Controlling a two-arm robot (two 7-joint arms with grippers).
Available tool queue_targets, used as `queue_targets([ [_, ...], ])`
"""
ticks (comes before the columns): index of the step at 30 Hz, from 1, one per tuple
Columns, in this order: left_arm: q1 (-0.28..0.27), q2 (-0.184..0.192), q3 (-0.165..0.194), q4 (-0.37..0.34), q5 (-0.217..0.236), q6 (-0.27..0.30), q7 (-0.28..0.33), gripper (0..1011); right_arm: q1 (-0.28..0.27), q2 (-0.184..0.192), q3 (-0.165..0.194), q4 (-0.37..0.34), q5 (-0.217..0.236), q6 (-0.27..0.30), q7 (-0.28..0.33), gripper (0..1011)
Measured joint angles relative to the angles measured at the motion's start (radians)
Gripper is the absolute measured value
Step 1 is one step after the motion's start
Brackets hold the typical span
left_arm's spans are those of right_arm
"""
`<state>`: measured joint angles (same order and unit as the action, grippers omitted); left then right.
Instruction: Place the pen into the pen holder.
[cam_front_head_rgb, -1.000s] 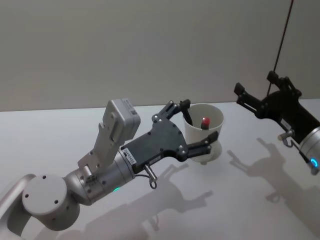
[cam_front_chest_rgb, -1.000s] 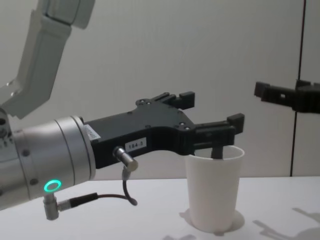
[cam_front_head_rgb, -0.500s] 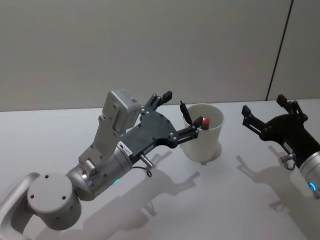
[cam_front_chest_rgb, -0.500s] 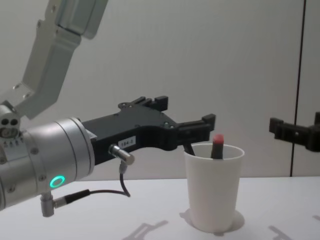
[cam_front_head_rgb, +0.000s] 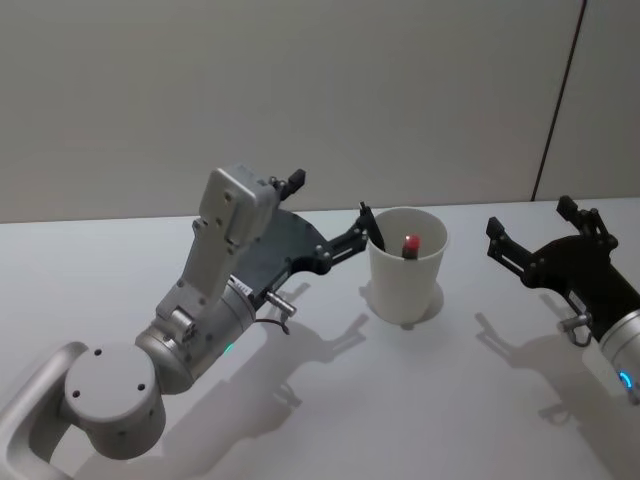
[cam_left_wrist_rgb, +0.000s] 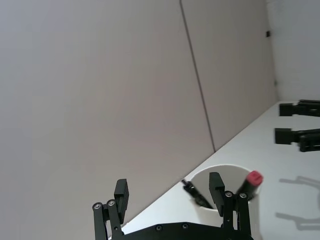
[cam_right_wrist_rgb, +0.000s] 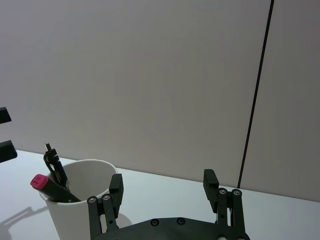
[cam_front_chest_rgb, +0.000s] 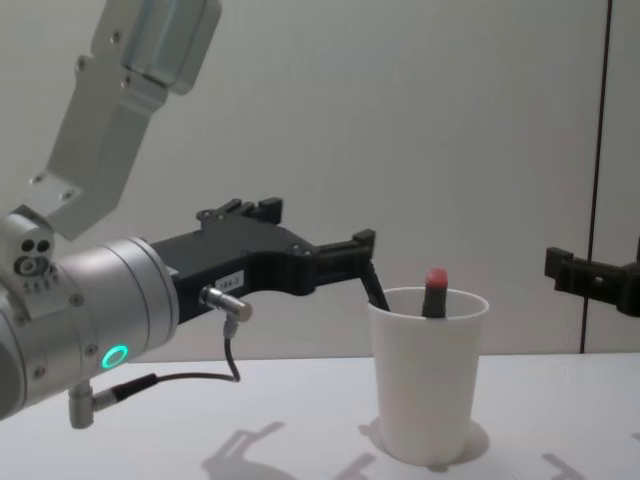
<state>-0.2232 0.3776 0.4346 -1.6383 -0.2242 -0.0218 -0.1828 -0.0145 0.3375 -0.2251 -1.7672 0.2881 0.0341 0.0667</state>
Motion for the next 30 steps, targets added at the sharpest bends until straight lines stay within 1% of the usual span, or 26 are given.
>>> queue_targets([
  [2,-0.002,0.001,0.002,0.001,0.003,0.004,0.018,1001,0.000,0.000,0.000,0.000,0.000,0.000,0.000,1001],
  [3,-0.003,0.001,0.004,0.003,0.005,0.008,0.038,1001,0.000,0.000,0.000,0.000,0.000,0.000,0.000,1001],
  [4,-0.003,0.001,0.004,0.003,0.005,0.008,0.038,1001,0.000,0.000,0.000,0.000,0.000,0.000,0.000,1001],
  [5,-0.005,0.002,0.007,0.004,0.009,0.013,0.059,1001,0.000,0.000,0.000,0.000,-0.001,0.000,0.000,1001],
  [7,-0.006,0.002,0.009,0.005,0.011,0.017,0.078,1001,0.000,0.000,0.000,0.000,-0.001,0.000,0.000,1001],
  [10,-0.010,0.004,0.015,0.009,0.018,0.026,0.124,1001,0.000,0.000,-0.001,0.000,-0.001,0.000,0.000,1001],
  [15,-0.013,0.005,0.019,0.012,0.023,0.034,0.161,1001,0.000,0.000,-0.001,0.000,-0.001,0.000,0.000,1001],
  [19,-0.014,0.005,0.020,0.012,0.024,0.036,0.170,1001,0.000,0.000,-0.001,0.000,-0.001,0.000,0.000,1001],
  [30,-0.014,0.004,0.020,0.012,0.025,0.037,0.172,1001,0.000,0.000,-0.001,0.001,-0.001,0.000,0.000,1001],
])
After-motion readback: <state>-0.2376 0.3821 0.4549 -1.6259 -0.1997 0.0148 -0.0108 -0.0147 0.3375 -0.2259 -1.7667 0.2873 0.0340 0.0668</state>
